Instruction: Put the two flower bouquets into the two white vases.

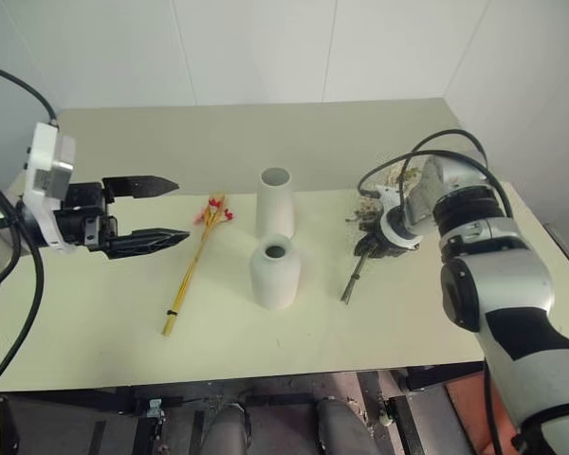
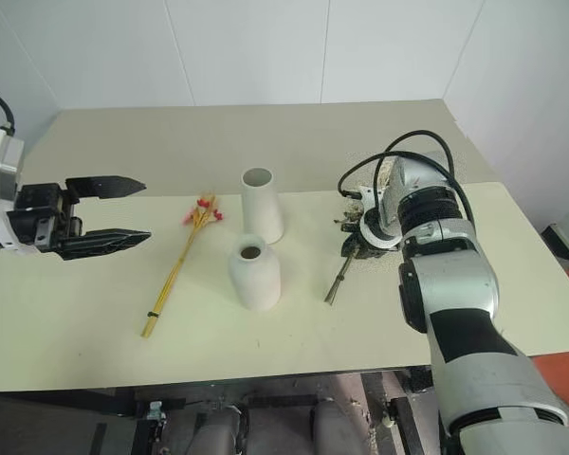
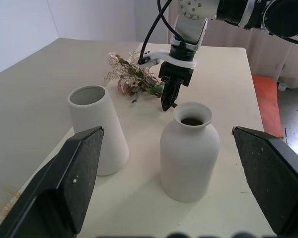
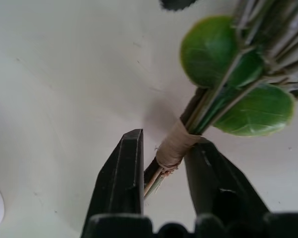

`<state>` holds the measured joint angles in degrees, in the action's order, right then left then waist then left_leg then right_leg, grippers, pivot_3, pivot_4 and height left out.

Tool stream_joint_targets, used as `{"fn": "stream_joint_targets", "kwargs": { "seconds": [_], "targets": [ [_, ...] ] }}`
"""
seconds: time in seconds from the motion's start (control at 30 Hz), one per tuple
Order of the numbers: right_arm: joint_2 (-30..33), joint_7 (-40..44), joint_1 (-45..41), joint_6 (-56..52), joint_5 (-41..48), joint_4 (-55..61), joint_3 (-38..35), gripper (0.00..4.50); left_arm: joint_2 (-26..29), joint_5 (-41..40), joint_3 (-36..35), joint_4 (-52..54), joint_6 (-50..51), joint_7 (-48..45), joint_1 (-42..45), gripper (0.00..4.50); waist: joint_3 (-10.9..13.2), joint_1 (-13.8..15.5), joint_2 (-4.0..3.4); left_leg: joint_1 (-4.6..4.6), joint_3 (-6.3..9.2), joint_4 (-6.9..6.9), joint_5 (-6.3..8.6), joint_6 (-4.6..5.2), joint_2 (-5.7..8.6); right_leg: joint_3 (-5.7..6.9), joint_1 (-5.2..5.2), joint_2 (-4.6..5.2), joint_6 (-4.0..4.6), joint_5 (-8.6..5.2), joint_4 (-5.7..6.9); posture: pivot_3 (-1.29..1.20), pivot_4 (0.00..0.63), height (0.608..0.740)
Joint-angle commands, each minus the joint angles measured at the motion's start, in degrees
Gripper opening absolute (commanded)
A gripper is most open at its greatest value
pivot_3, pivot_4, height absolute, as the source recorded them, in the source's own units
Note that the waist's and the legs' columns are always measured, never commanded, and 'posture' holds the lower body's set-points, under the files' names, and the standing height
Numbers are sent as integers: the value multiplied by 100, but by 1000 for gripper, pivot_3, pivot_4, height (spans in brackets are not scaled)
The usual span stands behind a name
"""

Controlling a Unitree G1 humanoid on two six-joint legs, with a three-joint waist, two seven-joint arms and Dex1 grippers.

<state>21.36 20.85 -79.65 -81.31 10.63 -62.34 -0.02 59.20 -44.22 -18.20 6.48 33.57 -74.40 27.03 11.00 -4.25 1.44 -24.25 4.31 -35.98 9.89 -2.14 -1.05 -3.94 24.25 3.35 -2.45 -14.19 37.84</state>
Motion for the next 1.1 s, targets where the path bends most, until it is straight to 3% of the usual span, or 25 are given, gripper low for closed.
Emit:
{"fn": "stream_joint_targets", "kwargs": {
  "seconds": [0.03,0.2,0.37,0.47,0.53,0.7,1.1],
  "targets": [
    [-10,-179,-128,359,-94,-136,-204,262,100,-29,-239,126,-69,31,28,4500,0,5,0,1,0,0,0,0,0,0,-1,0,0,0,1,0,150,740],
    [97,-195,-3,869,-185,223,-229,213,135,-14,-206,22,-48,13,121,4500,0,4,0,2,0,-1,0,0,1,0,-3,0,0,0,2,0,150,740],
    [518,288,508,1896,-9,1474,-407,213,191,-109,-212,-207,235,132,363,4500,0,27,0,-5,0,-1,0,0,1,0,1,1,-1,0,-2,0,150,740],
    [630,502,833,2563,415,2328,-1019,213,208,-164,-270,-341,436,258,471,4500,0,22,0,-4,0,0,0,0,3,0,0,3,-3,-1,-4,0,150,740],
    [540,645,937,3068,887,2831,-1615,213,330,-164,-274,-408,803,530,564,4500,1,7,-1,-4,0,0,0,0,0,0,2,1,-3,-1,1,0,150,740],
    [57,1034,1018,4159,1325,3880,-1727,213,515,-101,-372,-423,1065,665,450,4500,1,-127,-2,5,1,5,0,0,-4,-3,2,-4,-2,-2,12,0,150,740],
    [-1315,1071,753,5386,1247,4071,-920,213,531,83,-484,-389,811,585,219,4500,2,-125,-3,5,1,5,0,0,-4,-3,5,-3,1,-2,16,0,150,740]
  ]
}}
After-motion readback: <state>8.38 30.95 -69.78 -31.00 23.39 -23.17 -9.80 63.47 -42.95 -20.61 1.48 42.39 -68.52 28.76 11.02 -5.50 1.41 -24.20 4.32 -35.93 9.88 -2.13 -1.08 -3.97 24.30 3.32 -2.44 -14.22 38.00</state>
